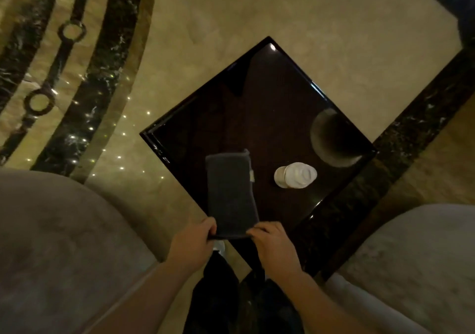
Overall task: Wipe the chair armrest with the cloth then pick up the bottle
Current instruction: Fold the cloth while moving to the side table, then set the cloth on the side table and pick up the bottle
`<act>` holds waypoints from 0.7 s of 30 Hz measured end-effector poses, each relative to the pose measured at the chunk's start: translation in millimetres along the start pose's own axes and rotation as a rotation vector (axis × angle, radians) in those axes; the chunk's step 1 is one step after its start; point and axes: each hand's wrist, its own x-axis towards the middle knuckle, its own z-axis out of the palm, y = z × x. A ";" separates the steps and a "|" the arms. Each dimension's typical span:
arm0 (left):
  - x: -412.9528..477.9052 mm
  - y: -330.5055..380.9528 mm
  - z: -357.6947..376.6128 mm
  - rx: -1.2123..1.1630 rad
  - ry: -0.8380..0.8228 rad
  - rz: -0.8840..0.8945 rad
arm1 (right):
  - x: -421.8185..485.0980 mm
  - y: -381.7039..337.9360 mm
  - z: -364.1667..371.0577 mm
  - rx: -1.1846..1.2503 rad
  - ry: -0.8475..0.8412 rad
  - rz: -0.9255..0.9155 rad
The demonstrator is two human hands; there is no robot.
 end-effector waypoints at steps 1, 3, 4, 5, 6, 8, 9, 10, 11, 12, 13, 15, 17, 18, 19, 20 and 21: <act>11.8 -5.7 12.0 0.004 -0.073 -0.049 | 6.8 8.7 15.5 0.056 -0.078 0.050; 37.6 -10.5 21.9 -0.040 -0.175 -0.098 | 24.5 16.8 29.5 0.144 -0.178 0.119; 52.8 -11.5 23.0 -0.093 -0.180 -0.114 | 35.3 19.0 31.0 0.179 -0.175 0.151; 68.3 -11.4 21.6 -0.163 -0.153 -0.132 | 47.9 20.1 29.6 0.211 -0.146 0.177; 83.6 -11.1 18.1 -0.255 -0.102 -0.165 | 61.0 20.5 25.8 0.251 -0.092 0.193; 111.1 -10.0 4.2 -0.492 0.045 -0.276 | 88.1 17.8 13.9 0.366 0.077 0.216; 120.3 -10.1 -2.0 -0.587 0.144 -0.345 | 99.8 15.5 7.7 0.416 0.162 0.236; 127.0 -11.9 -5.9 -0.623 0.251 -0.408 | 109.9 12.8 3.4 0.445 0.226 0.264; 129.9 -13.2 -6.9 -0.597 0.334 -0.447 | 116.9 10.5 1.3 0.449 0.260 0.288; 130.0 -12.8 -5.4 -0.534 0.376 -0.448 | 121.3 8.6 1.5 0.427 0.258 0.293; 128.9 -11.6 -0.7 -0.459 0.372 -0.411 | 123.4 7.6 4.8 0.391 0.217 0.277; 122.1 -6.5 16.5 -0.331 0.252 -0.292 | 120.6 9.3 18.6 0.244 0.005 0.195; 112.4 -2.5 39.6 -0.214 0.095 -0.231 | 111.9 15.3 37.2 -0.015 -0.287 0.094; 107.7 -3.1 50.1 -0.177 0.051 -0.236 | 109.1 19.0 45.5 -0.131 -0.393 0.060; 103.3 -4.0 57.5 -0.165 0.034 -0.256 | 108.8 22.0 51.2 -0.212 -0.464 0.044; 101.4 -4.5 63.6 -0.166 0.027 -0.275 | 111.6 25.6 54.0 -0.237 -0.513 0.040; 101.4 -4.4 66.3 -0.158 0.016 -0.284 | 116.5 28.3 53.1 -0.219 -0.553 0.041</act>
